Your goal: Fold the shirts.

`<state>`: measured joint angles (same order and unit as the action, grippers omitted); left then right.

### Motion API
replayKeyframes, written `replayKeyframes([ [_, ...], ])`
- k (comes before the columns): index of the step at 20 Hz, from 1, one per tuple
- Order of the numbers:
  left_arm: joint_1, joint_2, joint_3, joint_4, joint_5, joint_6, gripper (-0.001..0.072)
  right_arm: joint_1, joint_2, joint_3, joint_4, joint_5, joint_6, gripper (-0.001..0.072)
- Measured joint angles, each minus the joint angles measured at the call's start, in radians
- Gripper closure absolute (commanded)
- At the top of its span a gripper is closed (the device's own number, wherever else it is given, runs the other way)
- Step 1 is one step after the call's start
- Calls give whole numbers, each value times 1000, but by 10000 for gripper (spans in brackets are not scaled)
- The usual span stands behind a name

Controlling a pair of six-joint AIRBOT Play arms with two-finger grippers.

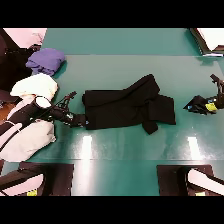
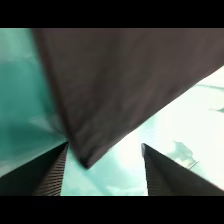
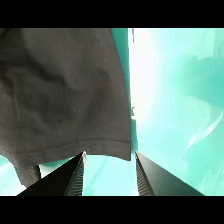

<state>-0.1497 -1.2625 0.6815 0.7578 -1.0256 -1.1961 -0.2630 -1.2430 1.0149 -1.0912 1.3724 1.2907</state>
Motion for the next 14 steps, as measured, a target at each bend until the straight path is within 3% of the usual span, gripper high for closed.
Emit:
replayKeyframes([
  [14,48,-12,157,39,52,-33,160,-11,3,-6,-2,-6,-11,342],
])
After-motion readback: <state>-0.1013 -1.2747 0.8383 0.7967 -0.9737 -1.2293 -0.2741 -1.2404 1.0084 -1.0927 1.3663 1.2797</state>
